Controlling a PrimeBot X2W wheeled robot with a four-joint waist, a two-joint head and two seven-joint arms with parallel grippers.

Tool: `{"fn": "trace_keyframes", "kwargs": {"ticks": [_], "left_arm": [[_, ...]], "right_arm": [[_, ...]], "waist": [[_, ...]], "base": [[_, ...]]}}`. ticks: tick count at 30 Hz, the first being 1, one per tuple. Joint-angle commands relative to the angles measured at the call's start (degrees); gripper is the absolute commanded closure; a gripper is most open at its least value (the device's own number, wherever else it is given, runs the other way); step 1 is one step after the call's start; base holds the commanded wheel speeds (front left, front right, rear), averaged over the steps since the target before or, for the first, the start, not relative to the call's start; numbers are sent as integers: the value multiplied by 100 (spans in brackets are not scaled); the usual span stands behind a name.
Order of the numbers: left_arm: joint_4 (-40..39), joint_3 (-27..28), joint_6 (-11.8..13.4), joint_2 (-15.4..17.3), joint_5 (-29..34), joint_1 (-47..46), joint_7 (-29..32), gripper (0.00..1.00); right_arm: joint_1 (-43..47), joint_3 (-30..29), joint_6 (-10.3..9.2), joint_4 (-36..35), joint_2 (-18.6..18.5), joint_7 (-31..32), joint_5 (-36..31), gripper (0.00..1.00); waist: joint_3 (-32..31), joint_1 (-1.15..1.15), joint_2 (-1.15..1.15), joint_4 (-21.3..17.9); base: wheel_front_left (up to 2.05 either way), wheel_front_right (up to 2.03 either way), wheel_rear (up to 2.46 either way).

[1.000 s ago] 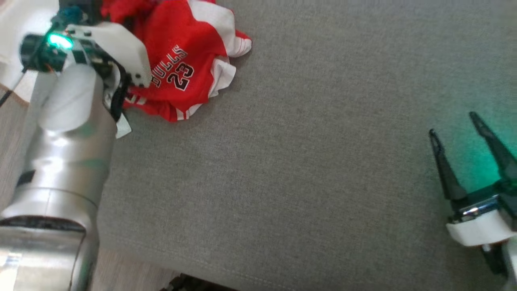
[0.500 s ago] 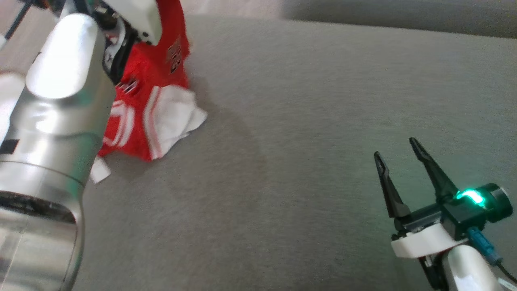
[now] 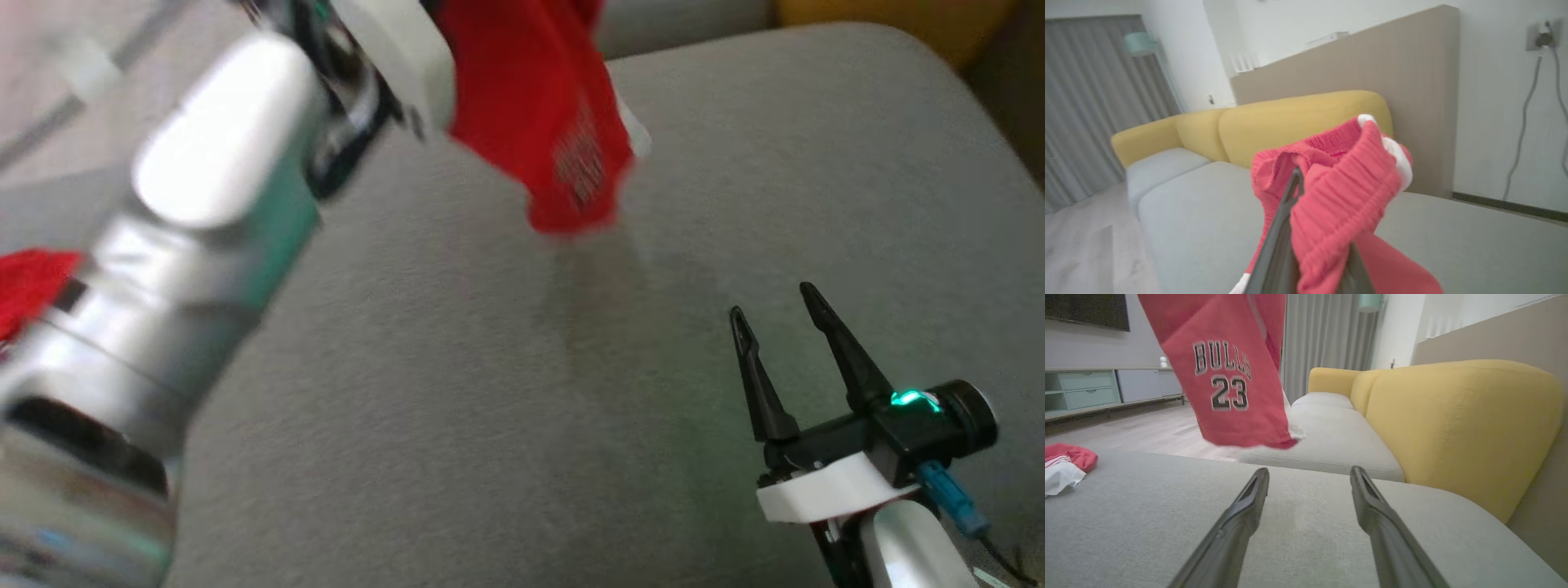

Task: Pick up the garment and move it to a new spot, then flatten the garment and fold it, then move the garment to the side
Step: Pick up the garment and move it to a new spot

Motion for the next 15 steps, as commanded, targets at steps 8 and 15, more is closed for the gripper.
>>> {"fn": "trace_keyframes", "kwargs": {"ticks": [8,15], "left_arm": [[621,-607,10,-313,-585,1857,-819,100],[1344,-661,88,-632,-724,2963,-1694,0]], "right_arm": [[-197,139,-4,-98,159,-61,157,0],[6,-24,-4,28,213,-61,177,0]], "waist": [[526,1,0,-850],[209,1,0,-713]], "base": [[0,0,0],[0,0,0]]}}
